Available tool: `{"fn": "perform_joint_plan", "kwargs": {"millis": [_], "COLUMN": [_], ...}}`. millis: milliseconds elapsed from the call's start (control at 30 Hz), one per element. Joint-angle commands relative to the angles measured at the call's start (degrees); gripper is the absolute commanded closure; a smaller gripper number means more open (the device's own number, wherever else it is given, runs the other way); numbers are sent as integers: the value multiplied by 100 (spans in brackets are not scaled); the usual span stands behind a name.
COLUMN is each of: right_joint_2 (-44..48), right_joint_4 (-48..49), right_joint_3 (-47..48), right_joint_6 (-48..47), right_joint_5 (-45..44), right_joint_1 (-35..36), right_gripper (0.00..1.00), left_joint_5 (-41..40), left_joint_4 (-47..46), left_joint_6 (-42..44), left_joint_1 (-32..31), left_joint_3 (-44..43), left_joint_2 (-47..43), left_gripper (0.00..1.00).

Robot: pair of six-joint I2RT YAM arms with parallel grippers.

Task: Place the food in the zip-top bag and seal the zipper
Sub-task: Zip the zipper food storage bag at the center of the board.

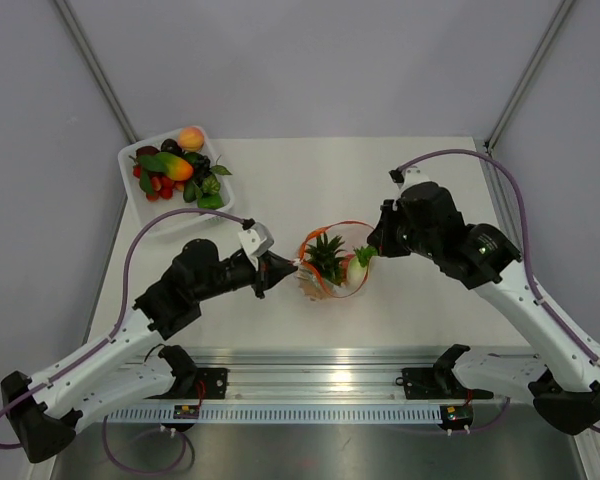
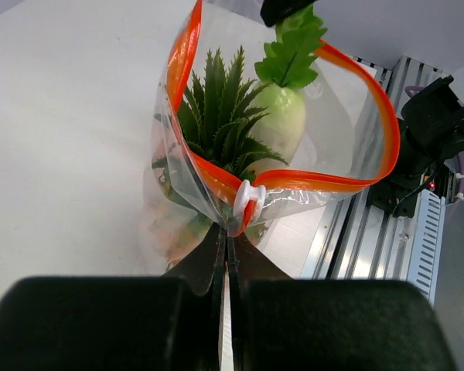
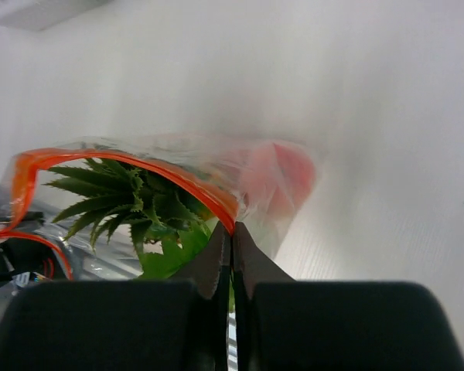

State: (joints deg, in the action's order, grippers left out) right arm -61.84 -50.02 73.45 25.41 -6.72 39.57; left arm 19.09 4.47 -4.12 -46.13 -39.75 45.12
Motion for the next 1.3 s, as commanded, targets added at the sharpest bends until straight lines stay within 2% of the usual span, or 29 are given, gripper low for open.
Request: {"fn": "perform_joint_plan", "kwargs": {"millis": [0, 100, 233, 367, 500, 567, 667, 800, 833, 1000, 1067, 1267], "right_joint_2": [-47, 23, -169, -862, -1075, -883, -637, -434, -382, -337, -363, -451], "right_joint_4": [-482, -597, -194, -175, -376, -456, -657, -921, -965, -1220, -1282, -1300], "right_joint_3": [749, 689, 416, 468, 705, 863, 1100, 1233, 1259, 1400, 1243, 548], "right_joint_6": [-124, -115, -185, -308, -317, -274, -212, -89, -2, 271, 412, 676], "right_joint_5": [266, 286, 22, -828, -787, -848, -840, -839, -927, -1499, -1595, -1770], "right_joint_1": [-20, -20, -20, -28, -20, -28, -20, 147, 330, 1034, 1271, 1316], "right_gripper": [100, 97, 97, 98, 40, 38, 42, 58, 65, 75, 77, 77], "left_joint_5": [252, 366, 569, 193, 104, 51, 7, -46, -55, -257, -301, -318], "left_joint_4": [-236, -664, -1719, -2607, -2600, -2574, -2618, -2802, -2776, -2732, -2706, -2592], "left_joint_6": [43, -264, -949, -1038, -1021, -1021, -1091, -1363, -1389, -1512, -1504, -1530], "left_joint_1": [-19, -28, -63, -54, -54, -54, -54, -45, -45, -37, -37, 60], "left_joint_3": [-420, -297, 10, 222, 125, 99, 99, 90, 73, -7, -15, -7], "left_joint_2": [-22, 145, 943, 1305, 1350, 1385, 1455, 1596, 1622, 1702, 1693, 1675], "left_gripper": [100, 100, 100, 100, 100, 100, 100, 100, 100, 100, 100, 100]}}
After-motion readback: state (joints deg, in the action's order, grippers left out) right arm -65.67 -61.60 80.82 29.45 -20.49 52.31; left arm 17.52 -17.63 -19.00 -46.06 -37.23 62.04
